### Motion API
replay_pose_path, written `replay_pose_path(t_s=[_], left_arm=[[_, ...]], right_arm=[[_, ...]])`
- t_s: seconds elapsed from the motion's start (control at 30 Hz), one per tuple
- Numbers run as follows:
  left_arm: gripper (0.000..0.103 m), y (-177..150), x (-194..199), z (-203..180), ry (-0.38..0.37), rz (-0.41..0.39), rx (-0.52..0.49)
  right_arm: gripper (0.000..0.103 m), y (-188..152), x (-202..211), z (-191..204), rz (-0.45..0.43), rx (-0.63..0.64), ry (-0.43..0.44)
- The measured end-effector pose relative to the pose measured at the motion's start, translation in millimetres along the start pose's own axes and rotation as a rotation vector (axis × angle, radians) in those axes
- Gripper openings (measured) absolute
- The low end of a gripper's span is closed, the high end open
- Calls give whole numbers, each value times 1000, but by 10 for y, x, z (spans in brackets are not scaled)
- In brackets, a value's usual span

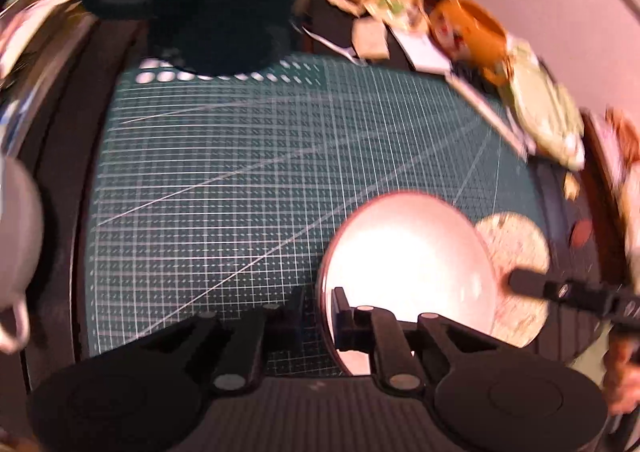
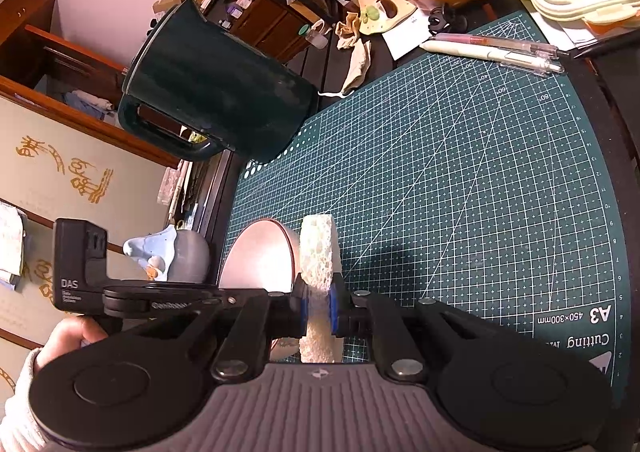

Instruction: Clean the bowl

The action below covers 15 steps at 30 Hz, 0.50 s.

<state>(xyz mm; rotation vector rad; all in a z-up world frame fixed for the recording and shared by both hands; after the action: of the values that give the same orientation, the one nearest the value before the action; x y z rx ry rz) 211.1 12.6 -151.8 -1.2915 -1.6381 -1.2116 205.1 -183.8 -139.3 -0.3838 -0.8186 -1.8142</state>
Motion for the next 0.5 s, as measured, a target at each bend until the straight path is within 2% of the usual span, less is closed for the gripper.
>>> replay_pose_path(t_s=[0.17, 0.27, 0.5], left_arm=[[15, -146, -36, -34, -23, 3, 57], [23, -245, -90, -65, -29, 4, 77], [15, -234, -195, -18, -31, -28, 83]], right_arm=[[10, -5, 5, 20, -2, 8, -10], [9, -10, 3, 23, -3, 19, -24], [9, -23, -63, 0, 10, 6, -22]])
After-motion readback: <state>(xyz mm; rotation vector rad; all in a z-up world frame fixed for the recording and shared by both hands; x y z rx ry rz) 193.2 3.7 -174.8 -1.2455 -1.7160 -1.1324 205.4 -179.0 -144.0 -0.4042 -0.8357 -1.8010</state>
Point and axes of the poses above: each gripper's, at about its wrist camera, not at the fingertips, and x roughly against the way its jaws point, z to its left, y to its top, the point moved 9 cm from there along -x, roughly the way its jaws point, and after that the axes turned 2 degrees about x, right-handed, at the moved point
